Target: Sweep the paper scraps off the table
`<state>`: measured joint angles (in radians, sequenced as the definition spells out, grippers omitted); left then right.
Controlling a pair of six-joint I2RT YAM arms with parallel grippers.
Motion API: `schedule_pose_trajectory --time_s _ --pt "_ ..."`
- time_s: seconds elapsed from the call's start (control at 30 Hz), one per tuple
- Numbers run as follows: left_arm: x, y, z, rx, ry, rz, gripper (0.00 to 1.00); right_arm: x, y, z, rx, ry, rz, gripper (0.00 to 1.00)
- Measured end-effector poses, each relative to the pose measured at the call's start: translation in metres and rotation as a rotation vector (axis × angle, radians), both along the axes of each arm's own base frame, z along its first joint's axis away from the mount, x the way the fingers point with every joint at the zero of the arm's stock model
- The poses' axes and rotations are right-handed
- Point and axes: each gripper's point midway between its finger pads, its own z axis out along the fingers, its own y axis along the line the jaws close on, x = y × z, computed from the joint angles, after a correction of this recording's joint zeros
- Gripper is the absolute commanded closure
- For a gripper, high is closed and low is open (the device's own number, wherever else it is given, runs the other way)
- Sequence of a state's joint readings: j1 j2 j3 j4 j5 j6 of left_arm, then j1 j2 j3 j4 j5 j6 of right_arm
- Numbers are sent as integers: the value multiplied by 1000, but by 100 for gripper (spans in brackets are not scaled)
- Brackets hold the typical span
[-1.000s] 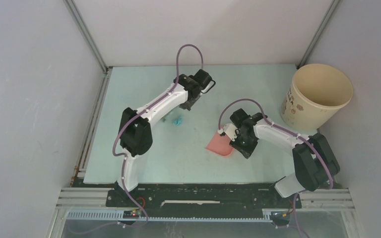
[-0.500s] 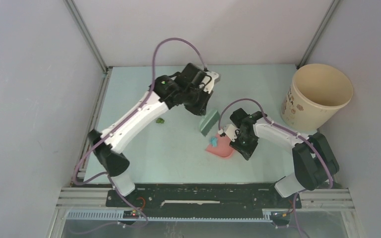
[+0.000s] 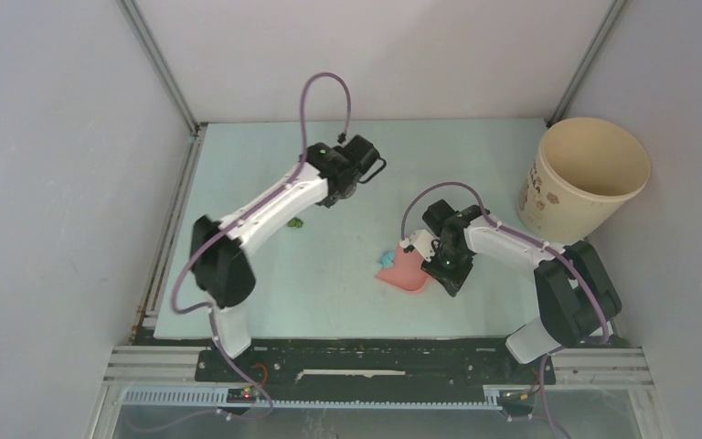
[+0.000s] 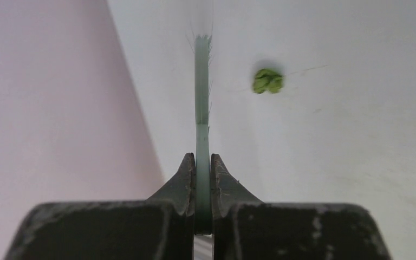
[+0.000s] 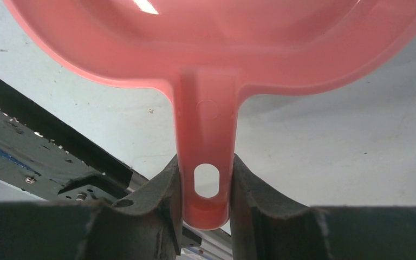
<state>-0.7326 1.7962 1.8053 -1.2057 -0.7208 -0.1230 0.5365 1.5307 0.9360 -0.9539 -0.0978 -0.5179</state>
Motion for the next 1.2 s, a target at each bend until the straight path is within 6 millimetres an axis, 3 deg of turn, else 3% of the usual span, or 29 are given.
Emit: schedule_pose_trajectory --time_s 0.17,0.3,0.4,0.6,0.7,0.83,1.03,1.1,1.2 --pt "13 30 -64 274 125 70 100 0 1 0 3 -1 0 100" --pt "17 36 -83 298 167 86 100 0 2 0 9 1 0 100" --pt "17 27 -92 220 198 78 100 0 2 0 10 1 0 100" --pt "6 -11 -114 -7 303 4 100 0 2 0 10 0 0 100" --pt "-3 -34 -106 -141 331 -52 100 0 2 0 10 0 0 100" --pt "-22 -75 -82 -318 335 -163 100 1 2 -1 11 -3 0 100" --pt "-81 -159 -39 -641 412 -384 100 2 3 -1 12 -3 0 100" --pt "-94 -172 -25 -723 423 -429 100 2 3 -1 12 -4 0 100" --pt "-96 -171 -8 -771 397 -438 100 2 3 -1 12 -4 0 100"
